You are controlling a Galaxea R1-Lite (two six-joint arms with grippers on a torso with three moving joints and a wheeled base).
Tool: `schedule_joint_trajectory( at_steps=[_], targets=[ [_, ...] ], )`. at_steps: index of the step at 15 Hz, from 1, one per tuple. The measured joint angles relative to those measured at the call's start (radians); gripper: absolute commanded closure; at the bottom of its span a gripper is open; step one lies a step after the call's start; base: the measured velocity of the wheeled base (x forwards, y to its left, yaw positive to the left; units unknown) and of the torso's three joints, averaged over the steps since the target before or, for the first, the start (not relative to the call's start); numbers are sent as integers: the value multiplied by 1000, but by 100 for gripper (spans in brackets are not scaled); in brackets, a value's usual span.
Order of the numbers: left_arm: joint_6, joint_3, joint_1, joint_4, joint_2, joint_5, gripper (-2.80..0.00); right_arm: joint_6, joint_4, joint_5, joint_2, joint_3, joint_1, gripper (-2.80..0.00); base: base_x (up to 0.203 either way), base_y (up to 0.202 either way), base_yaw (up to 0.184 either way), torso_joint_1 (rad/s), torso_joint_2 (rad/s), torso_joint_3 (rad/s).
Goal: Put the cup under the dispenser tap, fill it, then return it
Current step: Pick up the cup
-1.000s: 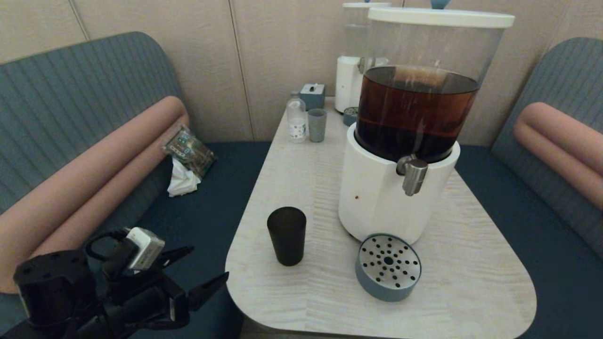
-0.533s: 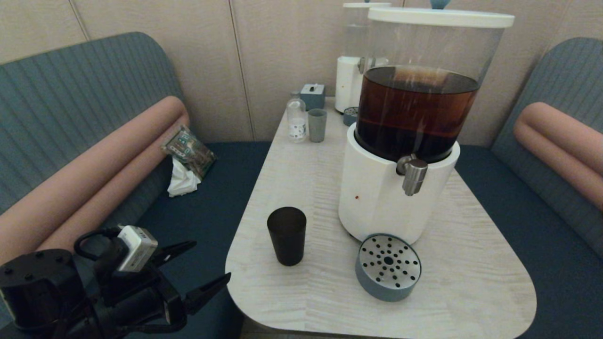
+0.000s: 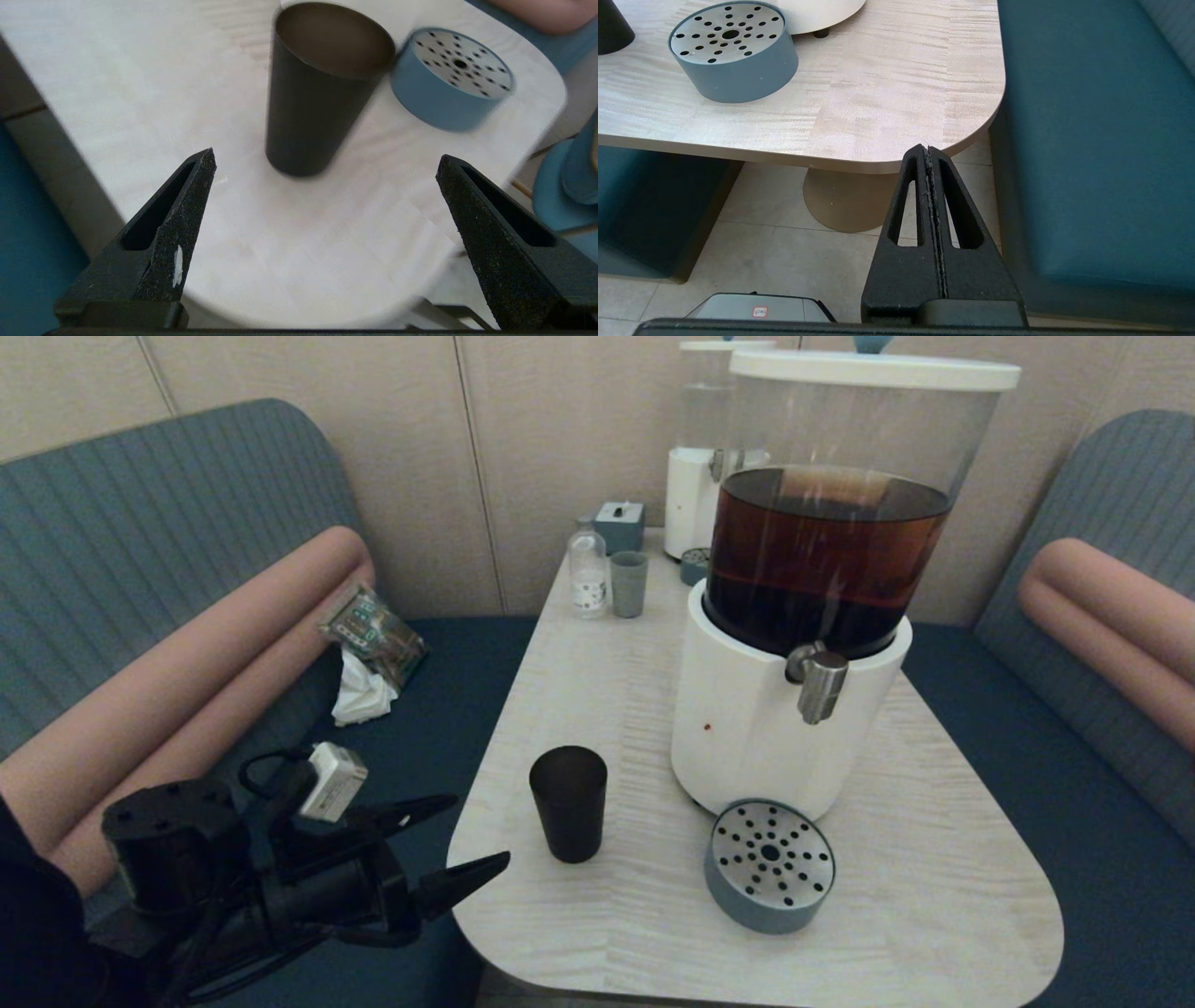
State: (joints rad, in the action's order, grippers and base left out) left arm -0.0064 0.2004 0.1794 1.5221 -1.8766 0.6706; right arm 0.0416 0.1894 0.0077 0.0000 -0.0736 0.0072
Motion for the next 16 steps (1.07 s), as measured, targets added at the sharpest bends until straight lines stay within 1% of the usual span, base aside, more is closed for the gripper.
schedule_joint_trajectory(
  at_steps=[4, 6, 9, 13, 16],
  targets=[
    [0, 130, -4, -1, -122, 7, -280, 0, 0, 0, 0, 0, 0, 0, 0, 0, 0, 0, 0, 0],
    [2, 183, -6, -1, -168, 32, -280, 0, 0, 0, 0, 0, 0, 0, 0, 0, 0, 0, 0, 0],
    [13, 212, -8, -1, -209, 87, -280, 0, 0, 0, 0, 0, 0, 0, 0, 0, 0, 0, 0, 0],
    [25, 227, -6, -1, -230, 146, -280, 0, 0, 0, 0, 0, 0, 0, 0, 0, 0, 0, 0, 0],
    [24, 255, -1, 0, -238, 171, -280, 0, 0, -1, 0, 0, 0, 0, 0, 0, 0, 0, 0, 0]
  ],
)
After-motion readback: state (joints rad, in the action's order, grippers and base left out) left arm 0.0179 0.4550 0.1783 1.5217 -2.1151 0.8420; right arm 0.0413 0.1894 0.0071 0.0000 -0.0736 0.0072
